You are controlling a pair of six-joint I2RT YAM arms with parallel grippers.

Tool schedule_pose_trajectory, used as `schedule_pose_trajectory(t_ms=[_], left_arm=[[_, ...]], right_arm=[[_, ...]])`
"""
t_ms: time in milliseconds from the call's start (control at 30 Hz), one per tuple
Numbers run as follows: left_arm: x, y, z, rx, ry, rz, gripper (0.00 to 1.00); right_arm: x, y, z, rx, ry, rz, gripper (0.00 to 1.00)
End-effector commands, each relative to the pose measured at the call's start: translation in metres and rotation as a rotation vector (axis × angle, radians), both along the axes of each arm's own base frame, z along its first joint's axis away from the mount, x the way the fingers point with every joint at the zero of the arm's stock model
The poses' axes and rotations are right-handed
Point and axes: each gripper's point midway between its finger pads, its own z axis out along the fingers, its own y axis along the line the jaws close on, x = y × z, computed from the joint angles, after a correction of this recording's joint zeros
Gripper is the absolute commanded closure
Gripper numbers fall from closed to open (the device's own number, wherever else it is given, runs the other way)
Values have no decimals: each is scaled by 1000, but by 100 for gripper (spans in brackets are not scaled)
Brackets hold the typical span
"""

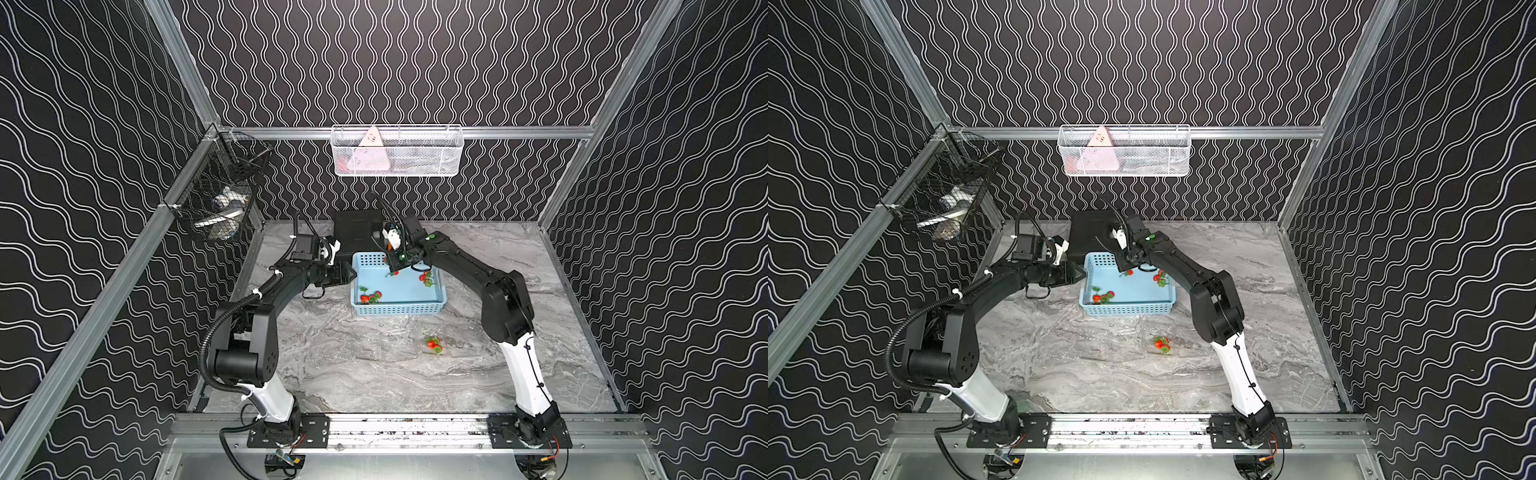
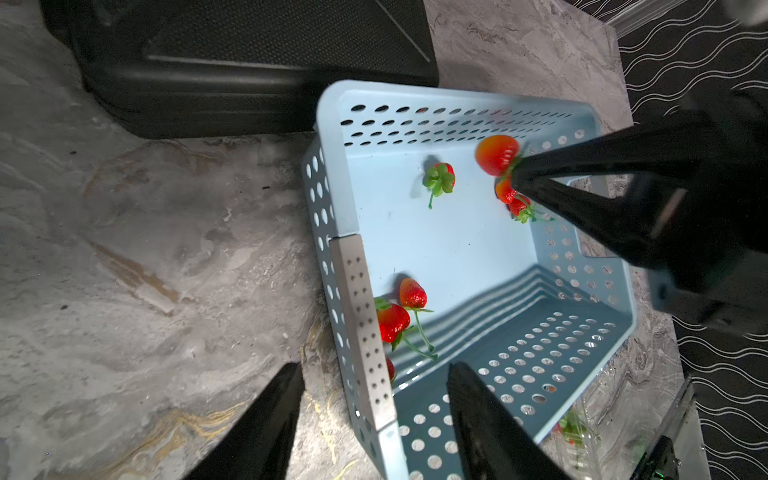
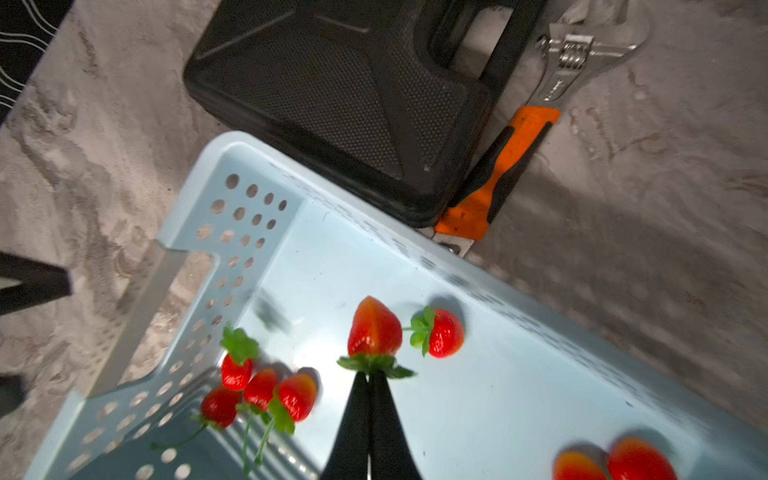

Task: Pack strawberries into containers
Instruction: Pick up the strawberry from the basket, then place the strawberry in the packing box.

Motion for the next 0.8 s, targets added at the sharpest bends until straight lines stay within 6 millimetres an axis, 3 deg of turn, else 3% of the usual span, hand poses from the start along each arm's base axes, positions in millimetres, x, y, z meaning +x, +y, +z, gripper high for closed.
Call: schedule_pose_trajectory(t_ms=[0,100,200,333,467,600,767], left_arm=[[0,-1,3,-3,-4,-9,39],[0,-1,3,-6,-4,-10,39],[0,-2,3,-7,-3,-10,39],[1,-1,4,0,-4,-12,39],[0,-1,5,0,-8,-10,39],[0,-1,5,-3,-9,-9,39],[-1,0,5,0,-8,-8,39]], right_arm=[[-17,-11,37,26,-56,19,100],[-57,-36,61,52,-43,3,100],[-105,-67,64,64,4,-27,100],[-166,-106,49,3,129,-50,100],[-209,-127,24,0,248,-85,100],[-229,-133,-4,15,317,-109,100],[-225,-120,-15,16,331,-84,100]])
